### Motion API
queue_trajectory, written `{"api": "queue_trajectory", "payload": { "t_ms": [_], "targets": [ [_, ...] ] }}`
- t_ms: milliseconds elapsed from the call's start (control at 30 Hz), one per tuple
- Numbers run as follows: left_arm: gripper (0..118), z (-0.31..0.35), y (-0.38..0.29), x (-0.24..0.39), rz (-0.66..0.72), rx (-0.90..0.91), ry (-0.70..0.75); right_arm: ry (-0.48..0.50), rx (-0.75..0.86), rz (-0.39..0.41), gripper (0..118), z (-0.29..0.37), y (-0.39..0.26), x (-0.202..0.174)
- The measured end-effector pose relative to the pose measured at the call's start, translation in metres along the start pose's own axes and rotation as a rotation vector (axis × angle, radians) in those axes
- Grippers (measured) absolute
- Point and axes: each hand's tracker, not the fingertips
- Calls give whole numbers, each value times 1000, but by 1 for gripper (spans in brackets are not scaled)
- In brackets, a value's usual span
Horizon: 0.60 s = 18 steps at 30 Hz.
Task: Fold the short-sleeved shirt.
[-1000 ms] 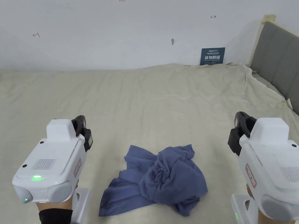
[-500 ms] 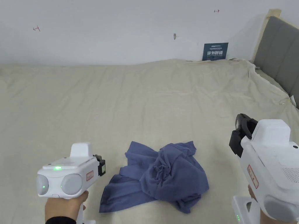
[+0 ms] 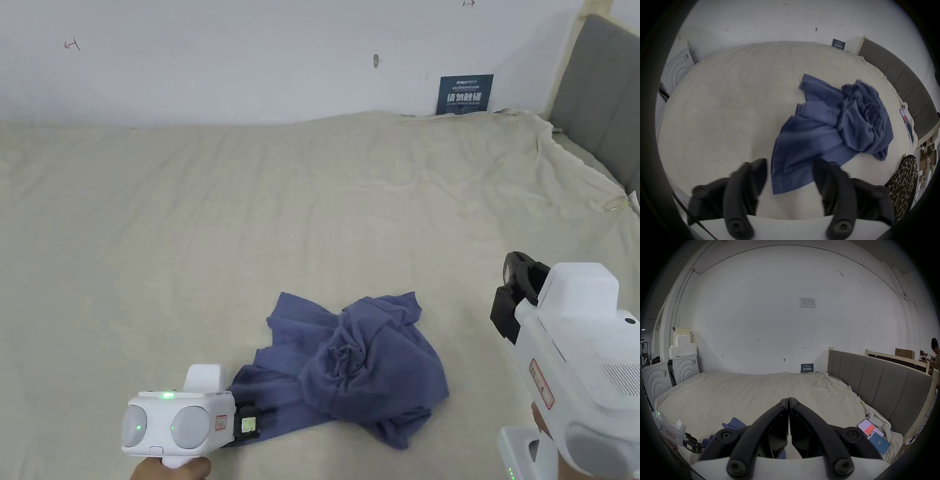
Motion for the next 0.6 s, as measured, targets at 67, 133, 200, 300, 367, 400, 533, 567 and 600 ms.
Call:
{"api": "queue_trajectory", "payload": {
  "t_ms": [67,133,200,300,367,400,533,567,600],
  "targets": [
    [82,-4,-1,3,1,-7,10,-2,-3,-1,0,-1,-1,1],
    [81,-9,0,4,11,-29,6,-4,-8,-2,0,-2,-2,3],
    [71,-14,-1,6,13,-53,0,-5,-12,-3,0,-3,-4,4],
    [39,-24,-7,13,-25,-86,22,-8,-17,-7,0,-5,-6,7],
    [35,-27,-11,15,-62,-68,37,-9,-23,-9,0,-6,-8,9],
    [27,-26,-10,16,-54,-72,40,-9,-25,-10,0,-7,-9,11],
    [0,-25,-7,19,-43,-76,12,-12,-41,-11,0,-12,-12,15],
    [0,-25,-7,19,-71,-77,11,-12,-46,-15,0,-14,-13,15],
    [0,-23,-7,17,-78,-65,4,-12,-55,-20,0,-16,-13,16]
  ]
}}
